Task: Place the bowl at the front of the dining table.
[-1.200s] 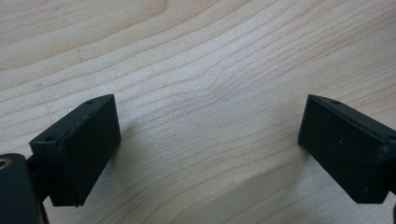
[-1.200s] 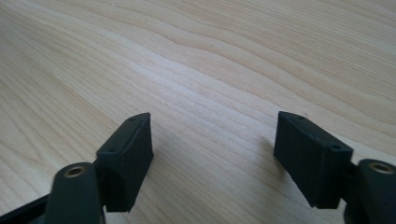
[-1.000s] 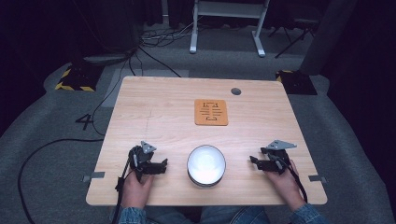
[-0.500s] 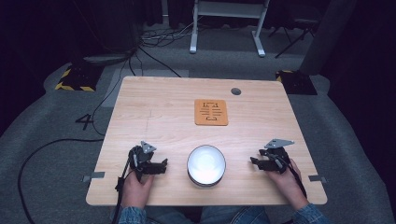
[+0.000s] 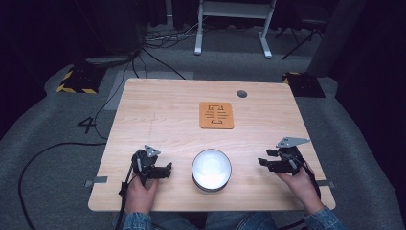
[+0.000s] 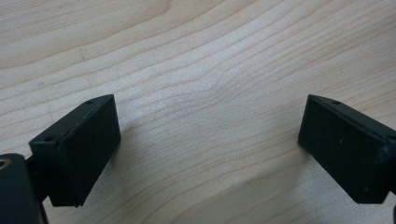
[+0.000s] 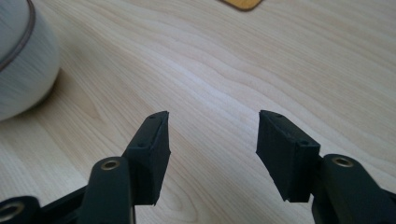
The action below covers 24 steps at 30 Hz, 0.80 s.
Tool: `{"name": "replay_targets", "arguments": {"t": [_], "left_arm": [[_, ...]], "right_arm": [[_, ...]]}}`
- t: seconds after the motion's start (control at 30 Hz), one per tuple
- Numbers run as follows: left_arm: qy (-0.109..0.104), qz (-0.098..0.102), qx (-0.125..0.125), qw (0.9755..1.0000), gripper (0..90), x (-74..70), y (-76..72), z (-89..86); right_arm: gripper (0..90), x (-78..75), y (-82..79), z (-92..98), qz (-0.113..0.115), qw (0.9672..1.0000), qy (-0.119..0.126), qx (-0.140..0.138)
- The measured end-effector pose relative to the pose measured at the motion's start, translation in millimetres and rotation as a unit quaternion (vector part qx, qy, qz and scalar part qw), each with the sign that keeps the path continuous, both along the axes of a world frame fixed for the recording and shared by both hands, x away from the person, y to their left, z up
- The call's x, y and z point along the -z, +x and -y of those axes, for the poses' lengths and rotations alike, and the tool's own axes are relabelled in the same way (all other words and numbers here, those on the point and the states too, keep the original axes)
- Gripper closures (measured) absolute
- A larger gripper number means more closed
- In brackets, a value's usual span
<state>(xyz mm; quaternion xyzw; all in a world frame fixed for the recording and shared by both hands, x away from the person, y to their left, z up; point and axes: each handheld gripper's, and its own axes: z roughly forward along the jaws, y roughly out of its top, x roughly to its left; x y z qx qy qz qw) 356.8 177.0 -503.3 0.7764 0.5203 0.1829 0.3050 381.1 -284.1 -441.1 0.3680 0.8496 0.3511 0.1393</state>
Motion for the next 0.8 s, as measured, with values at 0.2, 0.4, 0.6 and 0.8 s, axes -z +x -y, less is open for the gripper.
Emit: {"name": "replay_targets", "arguments": {"t": [0.2, 0.4, 0.6, 0.8], "left_arm": [[0.000, 0.000, 0.000, 1.0000, 5.7, 0.0, 0.0, 0.0], [0.000, 0.000, 0.000, 1.0000, 5.7, 0.0, 0.0, 0.0], [0.000, 0.000, 0.000, 1.0000, 5.7, 0.1, 0.0, 0.0], [0.000, 0.000, 0.000, 1.0000, 5.7, 0.1, 0.0, -0.1]], "right_arm": [[43.7, -17.3, -1.5, -3.5, 0.005, 0.9998, 0.017, -0.007], [43.8, -32.4, 1.5, -13.4, 0.015, 0.9993, 0.022, -0.025], [43.8, -43.9, 4.8, -28.6, 0.017, 0.9984, 0.030, -0.045], [43.7, -49.4, 8.8, -44.1, 0.016, 0.9970, 0.034, -0.067]]}}
